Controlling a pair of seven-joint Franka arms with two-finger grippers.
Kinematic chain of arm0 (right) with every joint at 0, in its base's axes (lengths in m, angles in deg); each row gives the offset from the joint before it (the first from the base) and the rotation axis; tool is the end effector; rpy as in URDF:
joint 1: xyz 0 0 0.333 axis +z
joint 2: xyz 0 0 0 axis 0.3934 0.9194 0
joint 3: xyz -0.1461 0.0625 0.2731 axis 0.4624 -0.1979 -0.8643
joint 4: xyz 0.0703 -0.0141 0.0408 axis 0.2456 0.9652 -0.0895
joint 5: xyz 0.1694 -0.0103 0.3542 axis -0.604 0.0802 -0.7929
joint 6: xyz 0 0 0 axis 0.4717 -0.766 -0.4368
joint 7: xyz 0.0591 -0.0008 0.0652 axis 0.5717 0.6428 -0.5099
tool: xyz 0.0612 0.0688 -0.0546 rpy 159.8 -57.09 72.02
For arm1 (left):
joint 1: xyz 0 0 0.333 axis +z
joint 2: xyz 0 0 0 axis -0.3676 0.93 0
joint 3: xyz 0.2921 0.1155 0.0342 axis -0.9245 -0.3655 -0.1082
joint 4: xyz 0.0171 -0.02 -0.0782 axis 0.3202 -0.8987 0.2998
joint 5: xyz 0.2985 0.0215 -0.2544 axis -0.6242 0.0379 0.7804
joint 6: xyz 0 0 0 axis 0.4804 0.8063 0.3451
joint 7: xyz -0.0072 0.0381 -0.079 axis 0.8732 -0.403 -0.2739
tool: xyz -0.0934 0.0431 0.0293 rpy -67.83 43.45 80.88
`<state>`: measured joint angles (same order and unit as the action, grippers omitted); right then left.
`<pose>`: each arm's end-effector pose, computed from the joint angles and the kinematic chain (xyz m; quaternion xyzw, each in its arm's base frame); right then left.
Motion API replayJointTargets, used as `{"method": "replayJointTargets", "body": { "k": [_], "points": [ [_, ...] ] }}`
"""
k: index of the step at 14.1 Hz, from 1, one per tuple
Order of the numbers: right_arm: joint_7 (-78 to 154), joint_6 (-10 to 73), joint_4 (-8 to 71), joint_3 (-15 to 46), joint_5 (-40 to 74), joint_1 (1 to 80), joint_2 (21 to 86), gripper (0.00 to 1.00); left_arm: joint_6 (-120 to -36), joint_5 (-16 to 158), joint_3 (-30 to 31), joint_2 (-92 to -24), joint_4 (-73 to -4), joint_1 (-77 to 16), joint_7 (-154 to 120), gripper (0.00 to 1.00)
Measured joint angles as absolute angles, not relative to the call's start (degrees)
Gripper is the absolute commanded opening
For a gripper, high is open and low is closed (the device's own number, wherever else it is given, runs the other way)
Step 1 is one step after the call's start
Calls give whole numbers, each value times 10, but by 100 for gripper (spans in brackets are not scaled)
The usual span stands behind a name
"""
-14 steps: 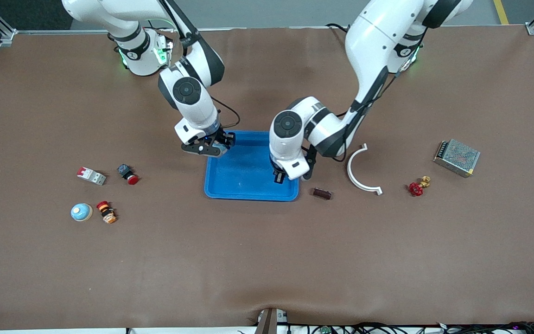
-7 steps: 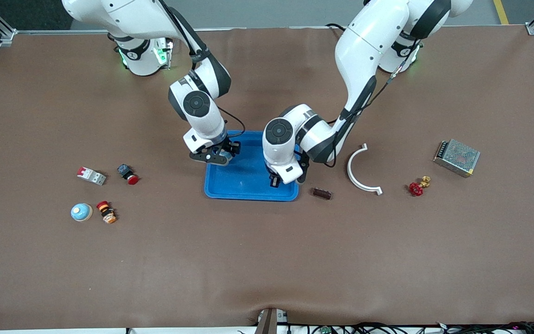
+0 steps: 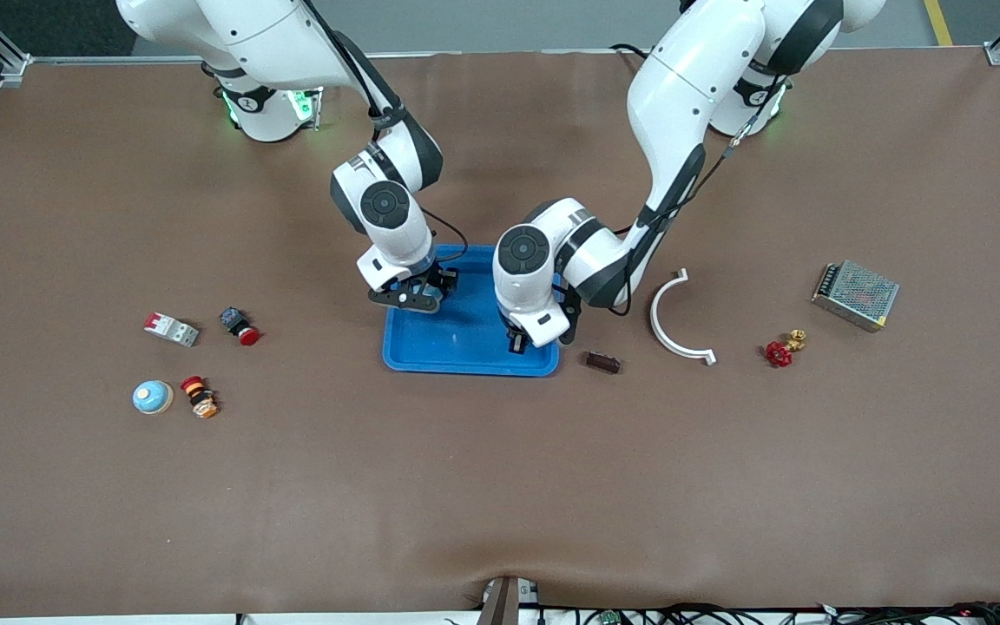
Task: Place electrolytic capacitor and blue bell in tray
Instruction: 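Lower the bell and capacitor into the tray and open both grippers, then move the right gripper to the second bell while the left gripper reaches the capacitor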
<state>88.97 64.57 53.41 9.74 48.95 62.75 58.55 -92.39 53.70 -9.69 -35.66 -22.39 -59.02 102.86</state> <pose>0.4440 0.3716 0.1781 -0.9956 0.0900 0.0216 0.0158 0.5206 -0.4971 0.1840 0.7778 0.6284 0.0043 0.0023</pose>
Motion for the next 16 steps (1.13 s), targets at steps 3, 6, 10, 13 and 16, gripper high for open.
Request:
{"method": "replayJointTargets", "body": {
  "k": [3, 6, 10, 13, 16],
  "points": [
    [890, 646, 533, 97, 489, 629, 586, 100, -922, 536, -98, -353, -224, -594, 1029, 100],
    [890, 646, 533, 97, 489, 629, 586, 100, -902, 536, -99, -353, -219, -597, 1029, 100],
    [890, 643, 531, 97, 489, 630, 585, 100, -828, 536, -103, -365, -187, -595, 1024, 100],
    [889, 602, 519, 98, 490, 631, 570, 100, -782, 536, -104, -392, -182, -583, 983, 100],
    [879, 514, 500, 107, 490, 630, 528, 100, -755, 537, -104, -410, -182, -558, 937, 100]
  ]
}}
